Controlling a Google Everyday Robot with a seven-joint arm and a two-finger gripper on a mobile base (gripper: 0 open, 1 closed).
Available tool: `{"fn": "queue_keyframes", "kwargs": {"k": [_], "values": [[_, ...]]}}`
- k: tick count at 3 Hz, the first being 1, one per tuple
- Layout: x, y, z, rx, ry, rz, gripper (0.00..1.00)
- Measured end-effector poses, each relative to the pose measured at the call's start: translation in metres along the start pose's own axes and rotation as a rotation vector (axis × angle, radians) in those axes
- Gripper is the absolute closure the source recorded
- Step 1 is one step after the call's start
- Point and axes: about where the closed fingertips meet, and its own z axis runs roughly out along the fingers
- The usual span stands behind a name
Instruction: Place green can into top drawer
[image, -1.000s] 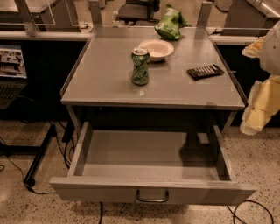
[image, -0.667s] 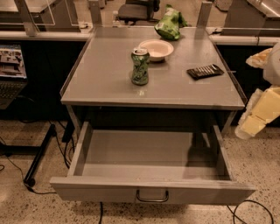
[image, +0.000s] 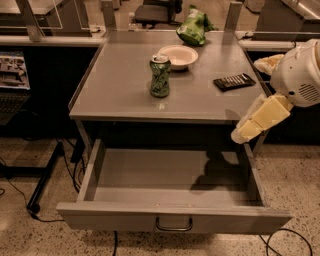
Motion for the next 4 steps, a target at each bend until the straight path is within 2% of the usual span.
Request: {"fn": "queue_keyframes", "kwargs": {"k": [1,2,3,4], "values": [[0.000,0.000,0.000,0.000,0.000,0.000,0.00],[0.010,-0.005,0.010,0.017,-0.030,0.055,0.00],[0.006,-0.025,0.035,0.029,-0.081,0.084,0.00],[-0.009,-0.042,0.062,0.013,-0.121,0.080,0.00]]}}
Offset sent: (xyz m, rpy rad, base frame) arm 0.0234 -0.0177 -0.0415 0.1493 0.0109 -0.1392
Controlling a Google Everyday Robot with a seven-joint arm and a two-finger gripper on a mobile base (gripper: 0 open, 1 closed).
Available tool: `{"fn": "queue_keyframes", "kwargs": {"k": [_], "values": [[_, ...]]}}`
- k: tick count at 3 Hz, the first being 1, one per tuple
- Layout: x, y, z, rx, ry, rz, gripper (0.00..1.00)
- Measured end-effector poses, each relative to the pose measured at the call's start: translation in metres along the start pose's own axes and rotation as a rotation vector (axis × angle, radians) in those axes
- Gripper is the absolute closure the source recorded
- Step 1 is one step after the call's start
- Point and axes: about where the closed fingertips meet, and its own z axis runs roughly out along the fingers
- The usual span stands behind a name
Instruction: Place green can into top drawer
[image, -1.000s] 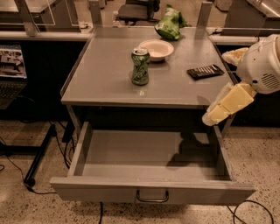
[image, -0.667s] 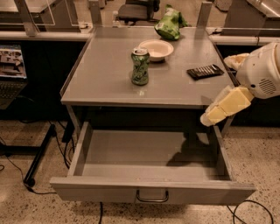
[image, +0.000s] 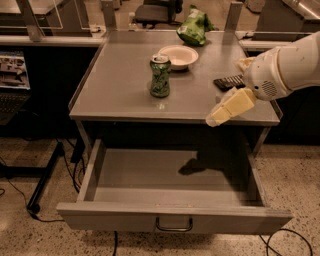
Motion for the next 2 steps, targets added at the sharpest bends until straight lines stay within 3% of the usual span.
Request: {"fn": "queue_keyframes", "kwargs": {"k": [2], "values": [[-0.042,-0.012,0.059,-0.050,-0.015,-0.047,0.00]]}}
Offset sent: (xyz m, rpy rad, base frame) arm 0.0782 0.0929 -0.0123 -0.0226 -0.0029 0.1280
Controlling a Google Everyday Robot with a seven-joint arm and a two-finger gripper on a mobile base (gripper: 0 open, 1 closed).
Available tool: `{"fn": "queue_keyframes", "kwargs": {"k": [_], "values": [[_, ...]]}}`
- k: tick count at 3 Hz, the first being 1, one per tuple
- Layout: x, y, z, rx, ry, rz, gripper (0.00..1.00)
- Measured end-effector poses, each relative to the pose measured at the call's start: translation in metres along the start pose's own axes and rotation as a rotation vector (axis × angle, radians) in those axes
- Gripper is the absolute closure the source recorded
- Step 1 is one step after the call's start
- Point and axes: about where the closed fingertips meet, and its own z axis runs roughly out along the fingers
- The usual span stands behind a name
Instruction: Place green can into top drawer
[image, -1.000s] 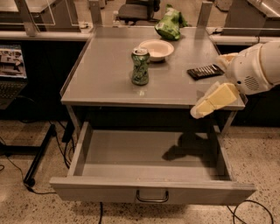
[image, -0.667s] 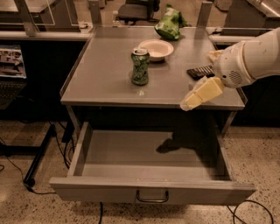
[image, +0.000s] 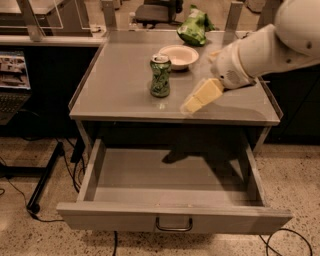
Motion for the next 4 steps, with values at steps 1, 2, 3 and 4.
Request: {"fn": "queue_keyframes", "kwargs": {"k": [1,2,3,4], "values": [[-0.028,-0.008,0.032,-0.034,0.011,-0.076,0.00],[-0.026,-0.002,0.031,-0.038,0.002,-0.066,0.00],[-0.019,-0.002,0.047,-0.056,-0.010,-0.041,0.00],[-0.020,-0.012,0.075,-0.071,-0.027,-0.027,0.00]]}}
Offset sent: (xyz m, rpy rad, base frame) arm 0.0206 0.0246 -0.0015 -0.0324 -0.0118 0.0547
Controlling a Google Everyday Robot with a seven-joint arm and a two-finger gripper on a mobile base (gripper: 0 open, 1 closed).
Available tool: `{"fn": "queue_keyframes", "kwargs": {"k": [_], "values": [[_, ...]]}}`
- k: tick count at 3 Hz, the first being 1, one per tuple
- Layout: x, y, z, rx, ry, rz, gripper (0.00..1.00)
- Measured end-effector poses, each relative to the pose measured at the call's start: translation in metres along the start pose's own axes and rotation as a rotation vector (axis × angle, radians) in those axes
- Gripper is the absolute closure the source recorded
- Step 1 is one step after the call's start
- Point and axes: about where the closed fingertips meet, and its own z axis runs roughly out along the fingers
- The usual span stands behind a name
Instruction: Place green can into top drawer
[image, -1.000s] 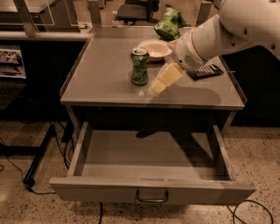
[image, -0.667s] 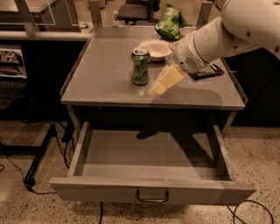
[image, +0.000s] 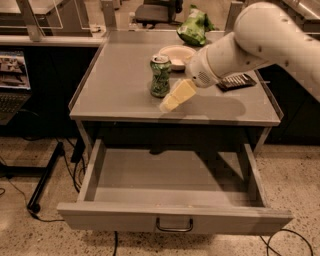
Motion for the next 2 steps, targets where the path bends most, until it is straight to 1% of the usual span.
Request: {"fn": "queue_keyframes", "kwargs": {"k": [1,2], "values": [[-0.009,-0.024,0.037,-0.004,-0.022,-0.003,0.00],[-0.019,-0.039,0.056,-0.001,-0.028,-0.021,0.00]]}}
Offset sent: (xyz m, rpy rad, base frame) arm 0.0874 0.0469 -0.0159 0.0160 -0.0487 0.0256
